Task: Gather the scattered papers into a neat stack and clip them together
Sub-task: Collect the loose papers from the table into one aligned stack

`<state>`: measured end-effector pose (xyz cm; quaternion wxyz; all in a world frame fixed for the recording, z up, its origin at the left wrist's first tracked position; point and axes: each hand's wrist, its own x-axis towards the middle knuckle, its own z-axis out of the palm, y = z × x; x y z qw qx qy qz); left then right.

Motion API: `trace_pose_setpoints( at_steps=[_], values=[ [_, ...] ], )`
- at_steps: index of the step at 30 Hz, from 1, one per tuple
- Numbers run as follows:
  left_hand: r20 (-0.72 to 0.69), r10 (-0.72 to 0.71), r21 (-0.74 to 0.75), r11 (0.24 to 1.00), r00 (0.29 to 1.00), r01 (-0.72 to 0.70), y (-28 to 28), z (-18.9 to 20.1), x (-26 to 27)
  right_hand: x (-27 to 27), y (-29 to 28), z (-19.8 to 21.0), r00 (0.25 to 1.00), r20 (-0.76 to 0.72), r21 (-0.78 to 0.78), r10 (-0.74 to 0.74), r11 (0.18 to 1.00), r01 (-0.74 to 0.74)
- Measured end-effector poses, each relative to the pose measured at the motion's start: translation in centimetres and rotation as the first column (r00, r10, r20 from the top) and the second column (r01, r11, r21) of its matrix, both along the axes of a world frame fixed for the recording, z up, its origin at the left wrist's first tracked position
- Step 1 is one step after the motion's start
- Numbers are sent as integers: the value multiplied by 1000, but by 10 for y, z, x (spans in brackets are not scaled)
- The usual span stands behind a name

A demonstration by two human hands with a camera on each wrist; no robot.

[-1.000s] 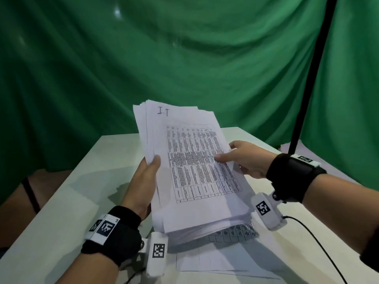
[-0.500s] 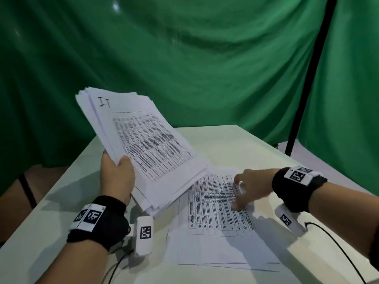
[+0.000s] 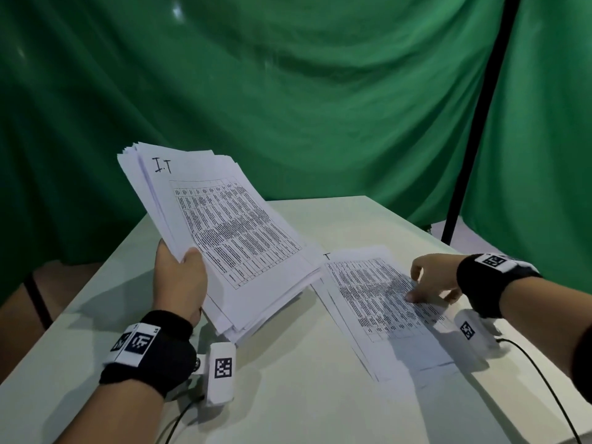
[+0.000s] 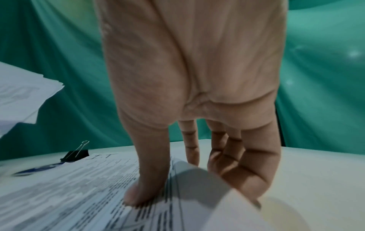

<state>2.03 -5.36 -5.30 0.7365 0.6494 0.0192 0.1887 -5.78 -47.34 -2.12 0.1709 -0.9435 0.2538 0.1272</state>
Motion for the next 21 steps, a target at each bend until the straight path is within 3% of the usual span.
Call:
trace_pose_setpoints(
  at_steps=[3, 8, 11, 17, 19, 21],
  values=[
    [-3, -14, 12, 1000, 1000, 14, 0, -1, 0, 3, -5, -3, 999, 46, 30, -18, 999, 17],
    [-7, -36, 35, 999, 999, 37, -1, -1, -1, 11, -11, -1, 981, 195, -75, 4, 997, 11],
    [2, -54, 46, 998, 999, 53, -2, -1, -1, 10, -9, 8, 980, 196, -202, 45, 979, -5],
    [8, -75, 32, 997, 997, 75, -3, -1, -3, 5, -10, 12, 965, 255, -243, 54, 970, 10],
    [9, -94, 32, 995, 996, 94, -3, -1, -3, 2, -9, 22, 925, 377, -186, 48, 982, 25],
    [4, -112, 36, 993, 994, 111, -3, -1, -4, 1, -10, 36, 837, 547, 64, -36, 998, 1]
  ],
)
